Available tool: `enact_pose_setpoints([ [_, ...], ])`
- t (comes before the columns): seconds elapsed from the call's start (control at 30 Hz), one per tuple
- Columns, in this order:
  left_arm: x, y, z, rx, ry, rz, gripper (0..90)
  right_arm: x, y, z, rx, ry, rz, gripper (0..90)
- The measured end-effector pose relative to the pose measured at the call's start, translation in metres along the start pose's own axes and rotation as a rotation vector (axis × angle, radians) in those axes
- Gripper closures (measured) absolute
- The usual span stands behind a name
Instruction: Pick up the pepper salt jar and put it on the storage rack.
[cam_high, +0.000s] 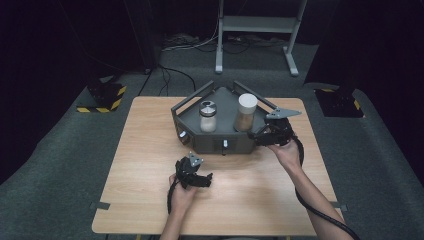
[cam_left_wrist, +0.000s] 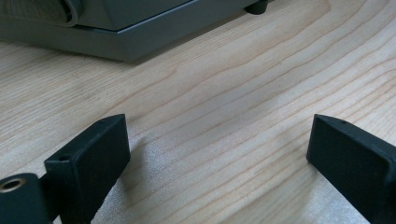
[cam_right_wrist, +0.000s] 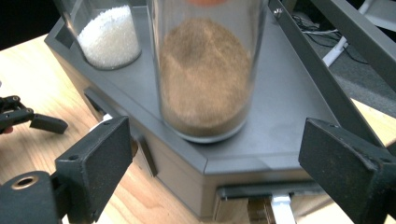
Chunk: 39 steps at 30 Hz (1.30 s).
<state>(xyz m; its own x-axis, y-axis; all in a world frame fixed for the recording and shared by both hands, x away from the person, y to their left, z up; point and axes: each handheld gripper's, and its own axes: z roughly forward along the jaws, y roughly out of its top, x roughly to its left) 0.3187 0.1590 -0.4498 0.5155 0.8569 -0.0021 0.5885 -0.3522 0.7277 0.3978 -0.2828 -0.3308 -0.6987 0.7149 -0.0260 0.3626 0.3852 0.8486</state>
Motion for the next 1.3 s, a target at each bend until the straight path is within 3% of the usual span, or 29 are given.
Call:
enact_pose_setpoints([
  [0.43,0.0,0.0,0.0,0.0,-0.001,-0.001,5.9,0.011,-0.029,-0.006,0.016,0.006,0.008,10.8],
  [0.87,0.0,0.0,0.0,-0.001,-0.002,-0.003,6.0,0.02,-0.058,0.01,0.087,0.037,0.058,11.7],
  [1.3,0.0,0.0,0.0,-0.001,-0.002,-0.003,6.0,0.033,-0.087,0.028,0.156,-0.022,0.061,12.8],
])
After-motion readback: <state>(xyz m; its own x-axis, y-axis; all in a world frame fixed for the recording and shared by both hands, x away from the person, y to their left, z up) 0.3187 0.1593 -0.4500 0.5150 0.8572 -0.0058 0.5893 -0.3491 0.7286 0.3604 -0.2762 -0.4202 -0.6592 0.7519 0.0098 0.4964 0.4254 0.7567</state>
